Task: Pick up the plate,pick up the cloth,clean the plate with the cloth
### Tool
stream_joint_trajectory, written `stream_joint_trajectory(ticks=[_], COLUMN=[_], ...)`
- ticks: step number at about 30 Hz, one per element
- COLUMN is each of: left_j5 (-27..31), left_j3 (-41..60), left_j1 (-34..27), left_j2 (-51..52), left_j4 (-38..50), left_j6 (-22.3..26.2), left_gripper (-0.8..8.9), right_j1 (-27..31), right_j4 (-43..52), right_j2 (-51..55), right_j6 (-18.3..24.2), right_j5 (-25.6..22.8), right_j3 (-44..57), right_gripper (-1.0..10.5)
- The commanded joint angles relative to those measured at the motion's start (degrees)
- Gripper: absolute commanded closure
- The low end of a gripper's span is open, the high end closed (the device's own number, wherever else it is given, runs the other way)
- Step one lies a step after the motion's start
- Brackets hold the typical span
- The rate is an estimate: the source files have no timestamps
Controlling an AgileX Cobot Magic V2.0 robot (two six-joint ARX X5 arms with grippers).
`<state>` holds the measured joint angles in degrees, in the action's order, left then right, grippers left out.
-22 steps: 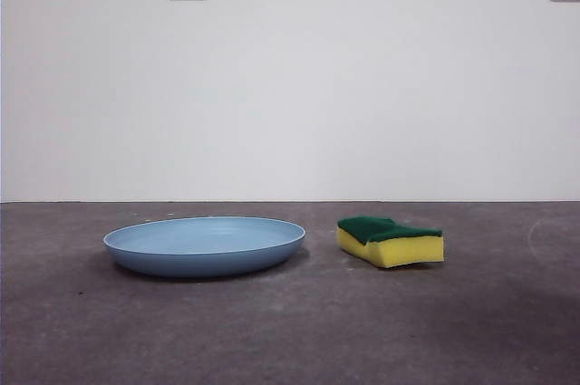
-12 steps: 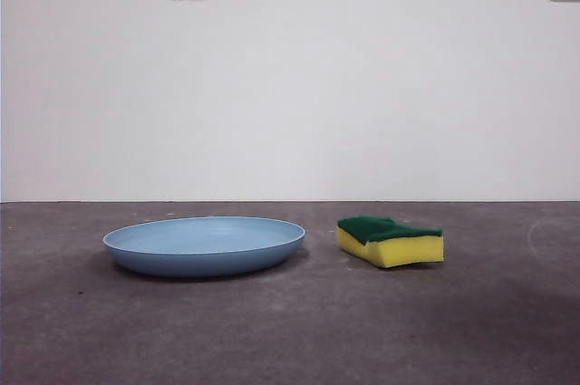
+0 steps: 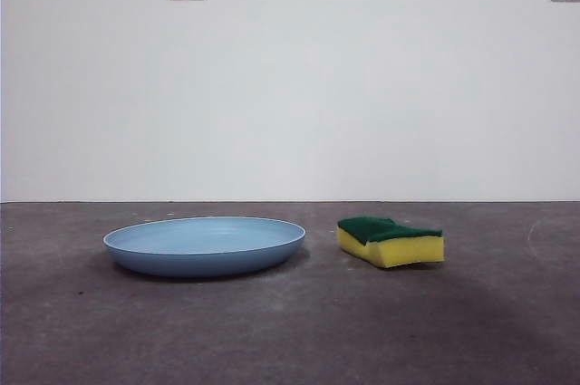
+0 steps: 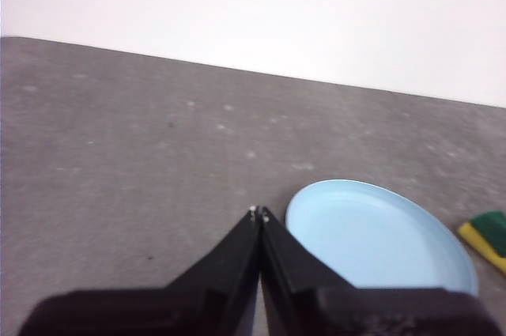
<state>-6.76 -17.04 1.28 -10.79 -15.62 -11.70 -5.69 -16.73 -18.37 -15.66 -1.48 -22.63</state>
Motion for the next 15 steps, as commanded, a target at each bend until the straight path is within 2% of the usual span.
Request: stream_joint_trajectory(ticks=[1, 7, 10, 15], left_j5=[-2.5, -10.8, -16.9, -25.0], left_j3=[-3.8, -12.9, -17.5, -23.7], left_j1=[-0.1, -0.1, -0.1, -0.1], left_j2=[-5.0, -17.9, -24.3, -32.9], left_j4=[-0.5, -5.0, -9.9, -17.1], left_j6=[-0.3, 4.4, 6.1, 5.9], left_gripper=[8.2, 8.18, 8.18, 8.13], right_j1=[-0.1, -0.1, -0.1, -0.1], right_j4=[-2.7, -11.9, -18.1, -26.2], right_j2=[-5.3, -18.1, -24.8, -33.6], right_j6=[0.9, 8.1, 11.1, 14.3], right_j5=[1.0, 9.2, 16.5, 27.3], right_j3=[-5.8, -18.3, -23.8, -29.7], right_gripper=[9.6, 9.5, 9.5, 9.5])
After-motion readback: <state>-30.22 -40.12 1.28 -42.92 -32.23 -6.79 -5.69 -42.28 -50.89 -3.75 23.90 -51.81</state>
